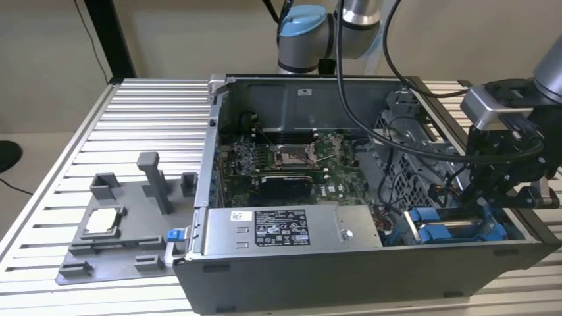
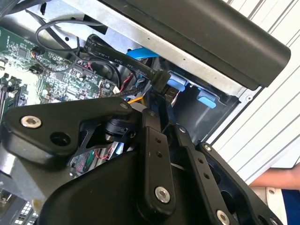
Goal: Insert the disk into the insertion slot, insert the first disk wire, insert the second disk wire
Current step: 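Insert the first disk wire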
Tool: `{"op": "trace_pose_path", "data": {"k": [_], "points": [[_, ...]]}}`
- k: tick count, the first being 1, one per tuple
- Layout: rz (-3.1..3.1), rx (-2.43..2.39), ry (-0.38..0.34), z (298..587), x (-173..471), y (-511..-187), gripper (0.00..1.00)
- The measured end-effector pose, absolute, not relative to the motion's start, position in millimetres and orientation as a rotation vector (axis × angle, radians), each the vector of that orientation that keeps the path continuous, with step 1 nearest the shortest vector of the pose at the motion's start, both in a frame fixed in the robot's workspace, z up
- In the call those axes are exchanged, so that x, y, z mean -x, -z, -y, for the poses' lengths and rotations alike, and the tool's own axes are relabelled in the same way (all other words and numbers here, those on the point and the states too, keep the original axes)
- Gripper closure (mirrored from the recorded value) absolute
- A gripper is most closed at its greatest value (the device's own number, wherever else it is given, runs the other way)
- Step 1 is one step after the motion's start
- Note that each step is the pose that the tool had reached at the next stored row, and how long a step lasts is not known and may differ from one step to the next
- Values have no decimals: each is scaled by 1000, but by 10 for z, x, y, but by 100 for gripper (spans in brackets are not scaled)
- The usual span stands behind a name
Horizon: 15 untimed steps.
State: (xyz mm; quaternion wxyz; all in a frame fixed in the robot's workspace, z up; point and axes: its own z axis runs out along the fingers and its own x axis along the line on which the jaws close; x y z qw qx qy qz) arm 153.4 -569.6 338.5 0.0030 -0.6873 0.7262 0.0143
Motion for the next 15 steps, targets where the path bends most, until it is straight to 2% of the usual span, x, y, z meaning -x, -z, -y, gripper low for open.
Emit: {"op": "trace_pose_path", "data": {"k": [15], "points": [[-2276, 2154, -49, 5696, -1534, -3391, 100]]}}
